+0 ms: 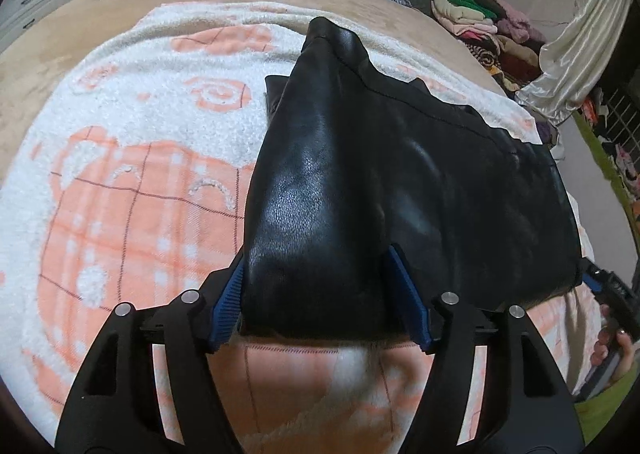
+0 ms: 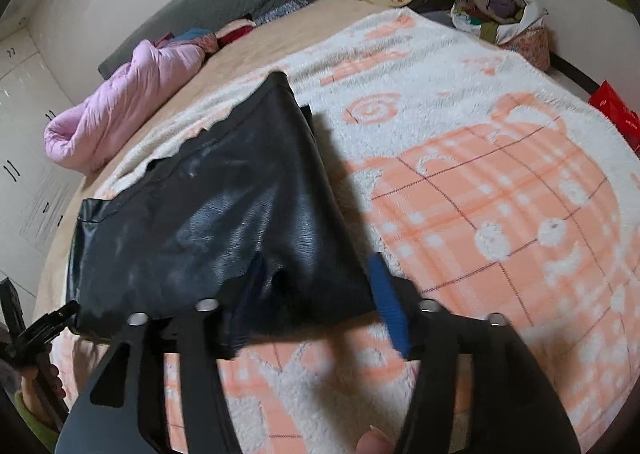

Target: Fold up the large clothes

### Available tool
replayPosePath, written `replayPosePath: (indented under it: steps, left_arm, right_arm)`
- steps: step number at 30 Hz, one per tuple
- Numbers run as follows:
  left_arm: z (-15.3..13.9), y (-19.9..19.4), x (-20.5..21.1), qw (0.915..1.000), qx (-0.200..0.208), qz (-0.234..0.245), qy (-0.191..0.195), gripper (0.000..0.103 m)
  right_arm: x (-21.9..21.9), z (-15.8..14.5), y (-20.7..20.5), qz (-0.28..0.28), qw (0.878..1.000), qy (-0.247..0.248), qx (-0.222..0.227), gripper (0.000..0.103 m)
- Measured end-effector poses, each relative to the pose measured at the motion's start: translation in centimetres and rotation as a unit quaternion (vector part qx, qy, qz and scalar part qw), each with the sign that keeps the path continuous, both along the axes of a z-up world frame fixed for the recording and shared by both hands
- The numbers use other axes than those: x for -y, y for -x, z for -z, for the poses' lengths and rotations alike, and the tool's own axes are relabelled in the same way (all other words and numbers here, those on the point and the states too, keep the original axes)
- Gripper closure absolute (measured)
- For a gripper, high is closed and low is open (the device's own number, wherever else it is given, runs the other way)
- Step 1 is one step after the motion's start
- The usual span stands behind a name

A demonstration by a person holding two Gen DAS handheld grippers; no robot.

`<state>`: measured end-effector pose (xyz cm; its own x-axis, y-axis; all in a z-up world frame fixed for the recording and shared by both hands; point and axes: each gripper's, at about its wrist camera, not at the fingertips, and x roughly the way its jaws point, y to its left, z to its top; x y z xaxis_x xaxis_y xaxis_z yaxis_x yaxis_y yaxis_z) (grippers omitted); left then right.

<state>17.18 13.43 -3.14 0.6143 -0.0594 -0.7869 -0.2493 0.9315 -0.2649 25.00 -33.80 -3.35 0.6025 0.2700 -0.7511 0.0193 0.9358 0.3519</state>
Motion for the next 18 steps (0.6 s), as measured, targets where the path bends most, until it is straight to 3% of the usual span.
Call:
replayPosePath:
  steps: [6,10,18]
  left_arm:
    - [-0.6,0.8,1.0,0.9997,0.001,0.008,-0.022,0.037]
    - [-1.0,1.4,1.2,0.9998,0.006,0.011,-0.018,0.029]
    - [-1.3,2.3,1.7,0.9997,0.005,0.02,-0.015,0.022]
  right_arm:
    - [-0.5,-2.3,2.0,-0.009,0.999,0.004,0.036,0.018]
    - [-1.5,-3.0,3.0,-0.025,0.999,0.01,0.044,0.01]
    - [-4.5,-3.6,3.7,-0.062,0.997,0.017,0.043,0.007]
